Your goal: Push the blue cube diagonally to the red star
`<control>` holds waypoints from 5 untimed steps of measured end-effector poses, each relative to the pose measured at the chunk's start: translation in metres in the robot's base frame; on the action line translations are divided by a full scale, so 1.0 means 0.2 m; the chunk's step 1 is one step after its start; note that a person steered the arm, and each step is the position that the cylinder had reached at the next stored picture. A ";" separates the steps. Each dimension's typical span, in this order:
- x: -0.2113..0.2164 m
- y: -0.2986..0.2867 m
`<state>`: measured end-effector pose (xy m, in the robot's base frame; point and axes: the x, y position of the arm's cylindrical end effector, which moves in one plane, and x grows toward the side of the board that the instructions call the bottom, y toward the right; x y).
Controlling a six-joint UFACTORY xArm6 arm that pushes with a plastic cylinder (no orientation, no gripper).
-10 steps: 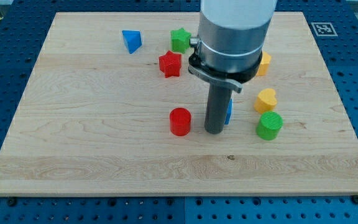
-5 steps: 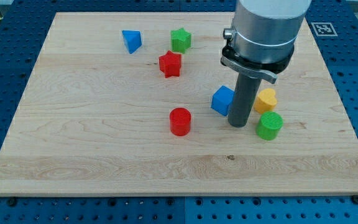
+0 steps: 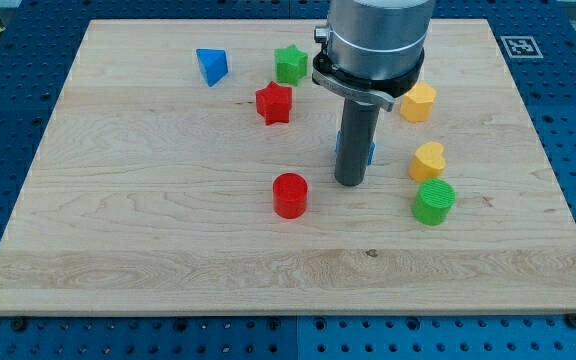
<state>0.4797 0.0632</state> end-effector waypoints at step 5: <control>-0.15 -0.22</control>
